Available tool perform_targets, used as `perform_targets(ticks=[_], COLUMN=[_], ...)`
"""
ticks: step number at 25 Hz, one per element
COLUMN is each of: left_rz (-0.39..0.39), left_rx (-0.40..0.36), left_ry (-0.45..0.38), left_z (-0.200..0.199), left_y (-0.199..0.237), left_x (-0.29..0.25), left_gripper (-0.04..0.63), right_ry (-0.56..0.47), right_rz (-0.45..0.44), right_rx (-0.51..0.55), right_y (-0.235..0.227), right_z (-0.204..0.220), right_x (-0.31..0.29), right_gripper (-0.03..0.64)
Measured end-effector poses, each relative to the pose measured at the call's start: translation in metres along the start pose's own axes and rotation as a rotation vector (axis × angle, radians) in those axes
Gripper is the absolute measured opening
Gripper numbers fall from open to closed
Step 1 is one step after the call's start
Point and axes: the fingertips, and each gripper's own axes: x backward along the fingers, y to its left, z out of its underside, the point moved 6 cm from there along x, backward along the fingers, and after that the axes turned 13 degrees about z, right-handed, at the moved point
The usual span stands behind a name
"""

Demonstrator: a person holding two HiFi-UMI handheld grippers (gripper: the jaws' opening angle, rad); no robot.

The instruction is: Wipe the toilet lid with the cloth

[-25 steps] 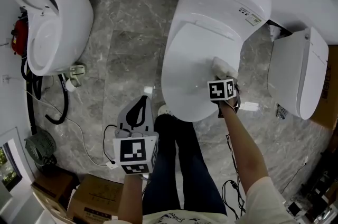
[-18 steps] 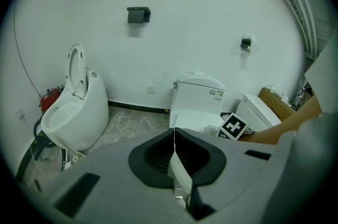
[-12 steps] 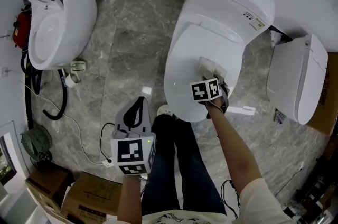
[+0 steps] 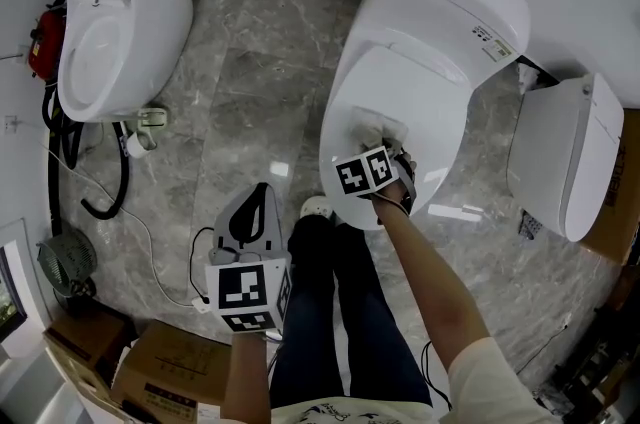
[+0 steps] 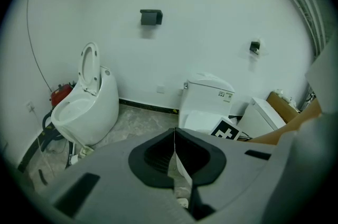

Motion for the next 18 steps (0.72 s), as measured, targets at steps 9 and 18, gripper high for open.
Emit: perform_targets(ticks=[9, 18], left_rz=[-0.046, -0.066], left_rx=[0.03, 0.037], left_ry=[-0.009, -0.01], left_z=[0.009, 0.012], left_y=[0.017, 0.025], left_x=[0.015, 0.019], left_gripper=[0.009, 0.009], right_ry=[-0.056, -0.113], right_rz=[-0.11, -0.228], right_rx=[0.05, 0.11], right_y=[0.047, 0.09], right_z=[-0.017, -0.012], right_x=[0.022, 0.042], right_gripper=[0.106, 0.109])
